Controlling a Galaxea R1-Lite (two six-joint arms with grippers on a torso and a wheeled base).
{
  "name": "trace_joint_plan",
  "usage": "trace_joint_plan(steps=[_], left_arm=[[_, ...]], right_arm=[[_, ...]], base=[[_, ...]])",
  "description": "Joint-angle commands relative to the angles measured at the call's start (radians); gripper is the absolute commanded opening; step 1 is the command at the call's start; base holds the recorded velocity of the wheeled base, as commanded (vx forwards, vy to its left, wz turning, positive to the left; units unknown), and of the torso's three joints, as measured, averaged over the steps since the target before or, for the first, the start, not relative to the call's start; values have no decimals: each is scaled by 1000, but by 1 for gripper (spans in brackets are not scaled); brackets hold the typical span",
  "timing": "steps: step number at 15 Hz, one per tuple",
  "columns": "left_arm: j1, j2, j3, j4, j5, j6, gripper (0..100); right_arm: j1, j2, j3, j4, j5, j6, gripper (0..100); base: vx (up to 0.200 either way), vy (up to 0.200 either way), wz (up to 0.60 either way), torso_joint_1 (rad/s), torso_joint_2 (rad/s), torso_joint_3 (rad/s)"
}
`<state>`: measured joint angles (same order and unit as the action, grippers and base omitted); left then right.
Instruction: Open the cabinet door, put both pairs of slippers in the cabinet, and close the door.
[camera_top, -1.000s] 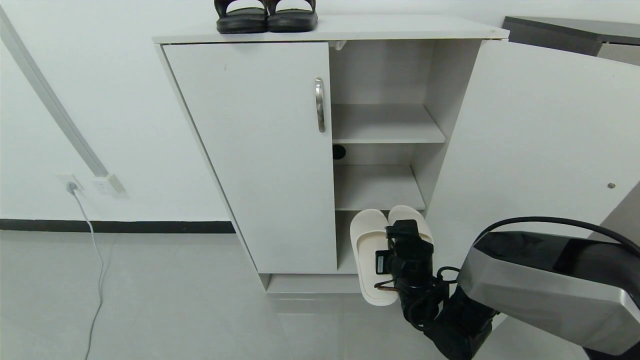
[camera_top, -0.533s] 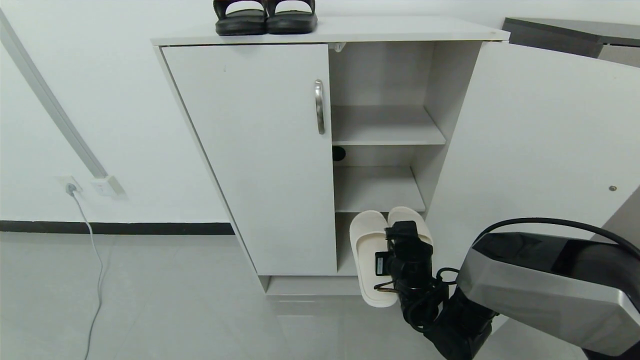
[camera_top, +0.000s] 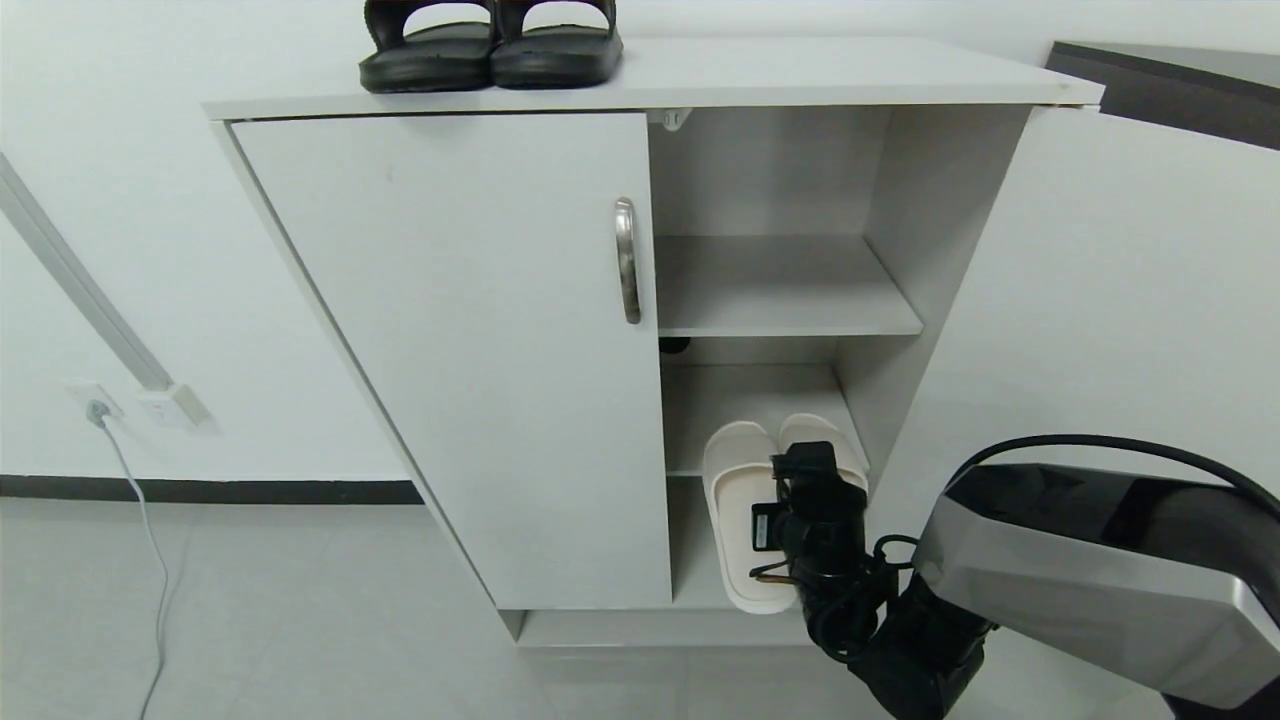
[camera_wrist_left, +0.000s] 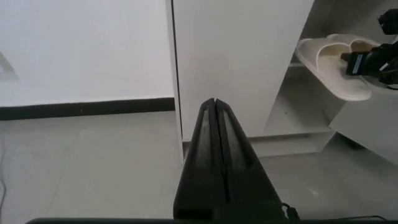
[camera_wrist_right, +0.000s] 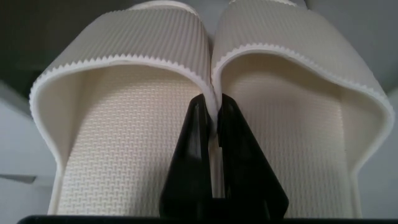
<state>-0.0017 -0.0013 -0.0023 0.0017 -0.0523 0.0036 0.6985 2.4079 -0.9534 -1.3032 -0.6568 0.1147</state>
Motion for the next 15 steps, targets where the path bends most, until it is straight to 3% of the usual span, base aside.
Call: trace_joint_plan(steps=[1,3,7,15], left_arm=[[0,1,-1,0,0,-1,0],[0,1,1,0,2,-1,0],[0,1,1,0,2,-1,0],[0,1,1,0,5,1,0]], right_arm=[[1,-1,-1,-2,0,0,0],[1,4,-1,-2,2,0,0],[-20,13,-38,4,69,0,0],[-83,76,-263,205,128,0,0]], base=[[200,0,0,2,-7,2],[200,0,0,0,-2,0],[0,0,0,0,0,0],[0,0,0,0,0,0]])
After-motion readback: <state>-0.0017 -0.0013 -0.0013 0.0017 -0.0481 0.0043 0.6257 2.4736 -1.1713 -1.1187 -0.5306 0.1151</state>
